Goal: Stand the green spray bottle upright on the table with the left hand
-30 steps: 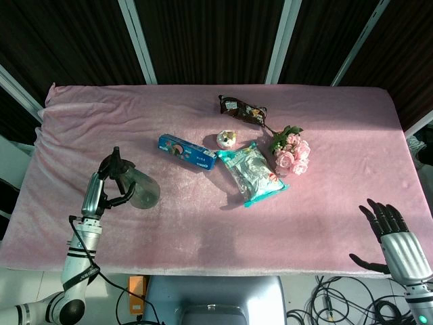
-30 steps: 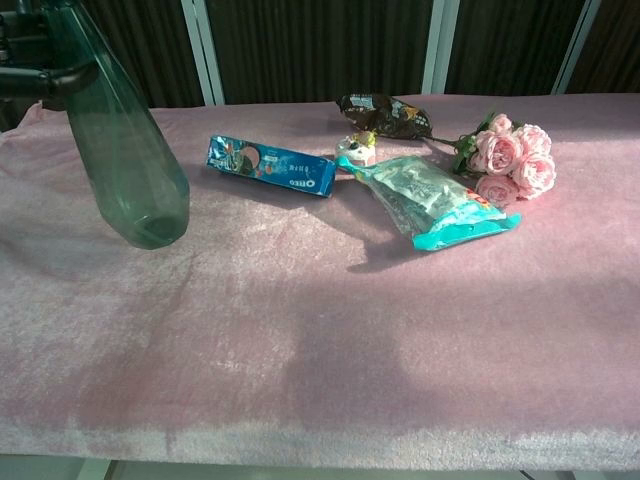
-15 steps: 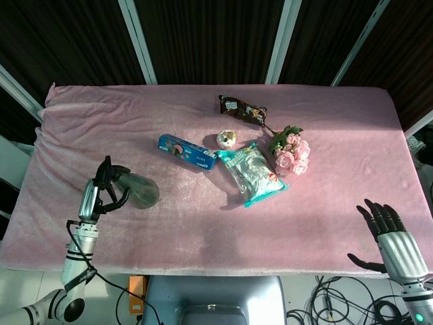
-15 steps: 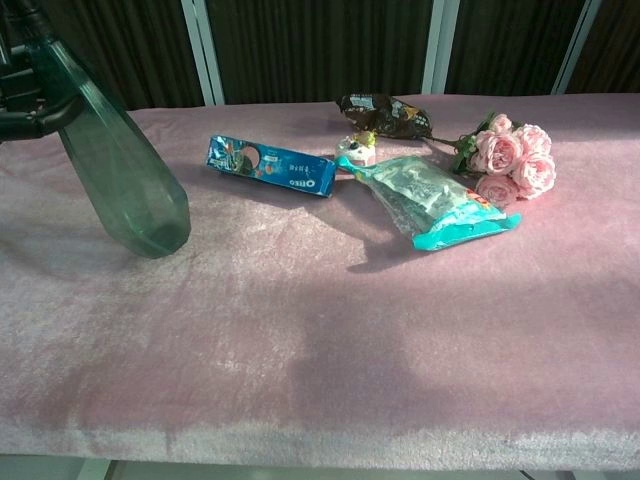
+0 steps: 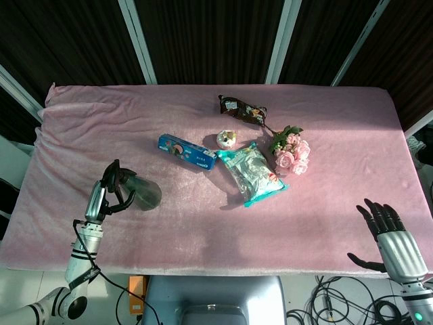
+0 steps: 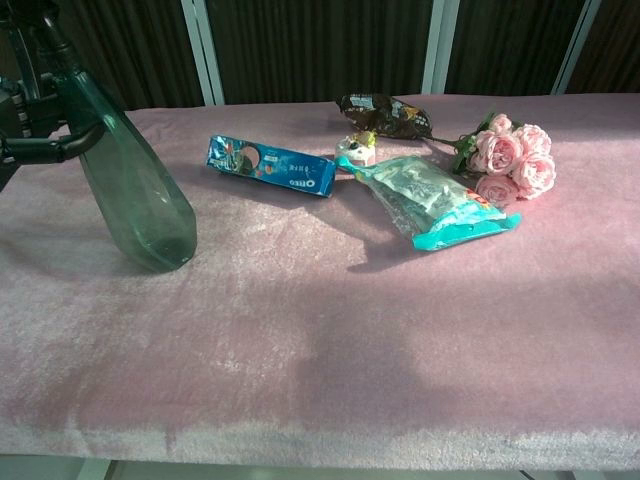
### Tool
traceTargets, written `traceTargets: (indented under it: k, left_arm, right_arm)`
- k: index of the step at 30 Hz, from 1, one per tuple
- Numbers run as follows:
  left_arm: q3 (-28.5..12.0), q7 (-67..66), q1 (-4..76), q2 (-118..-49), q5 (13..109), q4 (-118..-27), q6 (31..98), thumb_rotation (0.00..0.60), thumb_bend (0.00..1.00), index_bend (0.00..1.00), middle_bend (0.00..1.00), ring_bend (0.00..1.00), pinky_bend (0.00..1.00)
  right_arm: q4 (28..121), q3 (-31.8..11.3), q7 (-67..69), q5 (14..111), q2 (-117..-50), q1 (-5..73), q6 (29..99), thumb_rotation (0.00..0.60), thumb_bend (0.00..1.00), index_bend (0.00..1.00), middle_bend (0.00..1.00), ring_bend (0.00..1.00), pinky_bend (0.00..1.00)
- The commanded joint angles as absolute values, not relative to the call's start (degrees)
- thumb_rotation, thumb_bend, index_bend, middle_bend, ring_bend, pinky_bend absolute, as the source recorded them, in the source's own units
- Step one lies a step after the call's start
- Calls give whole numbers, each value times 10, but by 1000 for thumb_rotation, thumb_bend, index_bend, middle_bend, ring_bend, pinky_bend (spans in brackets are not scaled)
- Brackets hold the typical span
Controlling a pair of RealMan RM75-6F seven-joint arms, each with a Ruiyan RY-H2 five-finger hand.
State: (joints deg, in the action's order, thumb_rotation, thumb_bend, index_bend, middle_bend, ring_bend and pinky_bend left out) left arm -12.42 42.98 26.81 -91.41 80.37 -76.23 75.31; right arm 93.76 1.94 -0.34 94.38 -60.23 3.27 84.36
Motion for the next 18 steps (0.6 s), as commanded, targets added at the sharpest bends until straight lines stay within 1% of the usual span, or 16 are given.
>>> traceTargets:
  k: [1,2,5,7,10,14,18]
  left_arm:
    - [-123,429,269,-916,806,-758,751,600,477,618,627,267,0]
    - [-123,429,269,-916,808,-756,751,600,474,606,618,259,0]
    - [-121,428,270,-915,815,-752,752,600,444,479,548,204,0]
    - [-119,433,270,-915,819,-750,752,600,413,388,484,152,0]
    - [-116,435,271,-911,818,-750,743,600,395,281,386,79,0]
    - [-118,431,271,-907,806,-760,730,600,378,190,277,10,0]
    - [-122,433,270,-905,801,-769,728,600,365,109,196,0,0]
  right_arm:
    - [938,19,-4,943,-602,33,844,600,274,0,0,0,0]
    - [938,19,-4,943,-602,33,844,600,274,0,0,0,0]
    - [938,20,-4,943,-602,33,844,600,274,0,0,0,0]
    - [938,20,-4,942,-602,33,843,600,274,0,0,0,0]
    - [938,20,-3,943,-602,32,844,600,274,0,0,0,0]
    - [938,21,-4,944,-602,32,845,600,274,0,0,0,0]
    - [937,21,-2,944,-601,32,846,600,274,0,0,0,0]
